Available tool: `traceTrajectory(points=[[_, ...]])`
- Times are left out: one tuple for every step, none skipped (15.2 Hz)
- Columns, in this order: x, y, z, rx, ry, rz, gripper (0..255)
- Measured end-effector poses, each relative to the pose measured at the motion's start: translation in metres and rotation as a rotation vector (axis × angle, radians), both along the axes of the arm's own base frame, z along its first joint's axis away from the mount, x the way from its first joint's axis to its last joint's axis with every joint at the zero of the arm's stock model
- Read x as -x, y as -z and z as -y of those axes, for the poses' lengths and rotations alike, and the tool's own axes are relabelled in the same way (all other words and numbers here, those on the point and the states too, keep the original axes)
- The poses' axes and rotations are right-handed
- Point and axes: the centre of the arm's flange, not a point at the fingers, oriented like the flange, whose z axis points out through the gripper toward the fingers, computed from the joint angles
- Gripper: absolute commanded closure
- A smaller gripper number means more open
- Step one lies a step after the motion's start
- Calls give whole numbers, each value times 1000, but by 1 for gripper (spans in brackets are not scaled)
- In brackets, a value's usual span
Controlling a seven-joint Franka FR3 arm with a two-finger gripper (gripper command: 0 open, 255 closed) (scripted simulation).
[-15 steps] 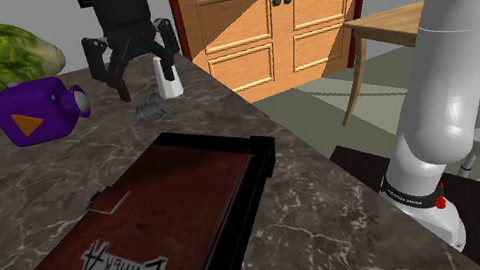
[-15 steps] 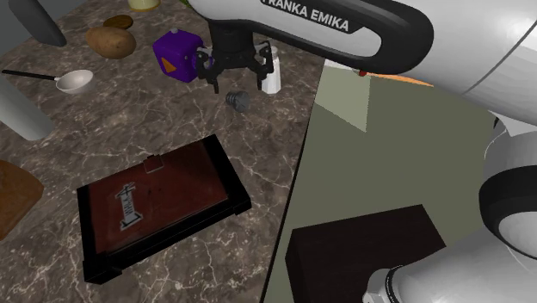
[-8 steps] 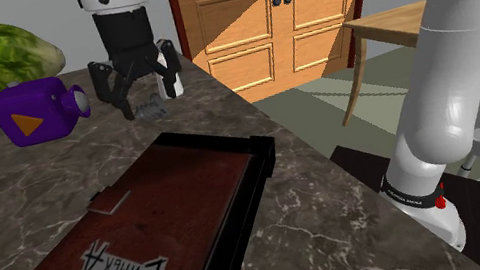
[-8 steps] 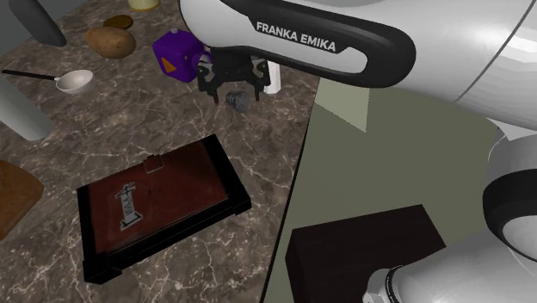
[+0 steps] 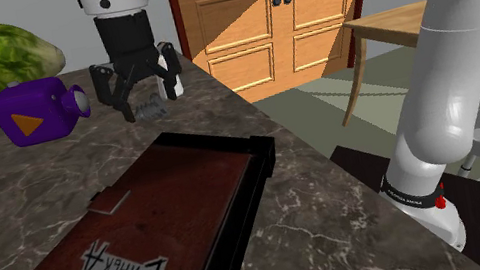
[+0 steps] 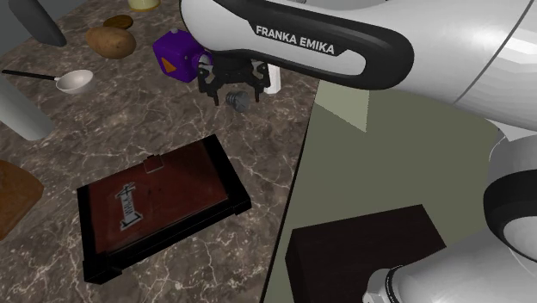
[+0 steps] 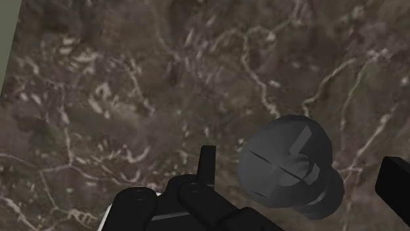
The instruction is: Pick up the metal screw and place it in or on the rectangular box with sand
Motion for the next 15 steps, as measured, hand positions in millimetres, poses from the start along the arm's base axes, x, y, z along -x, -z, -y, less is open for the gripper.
traceTrajectory(points=[[0,0,0,0,0,0,255],[0,0,0,0,0,0,255],[0,0,0,0,0,0,255],[0,0,0,0,0,0,255],[0,0,0,0,0,0,255],[0,0,0,0,0,0,255],[0,0,0,0,0,0,255],[0,0,0,0,0,0,255],[0,0,0,0,0,0,255],[0,0,0,0,0,0,255],[0,-2,0,0,0,0,255],[0,-6,0,0,0,0,255],[0,-10,0,0,0,0,255],[1,-15,0,0,0,0,255],[0,-21,0,0,0,0,255]])
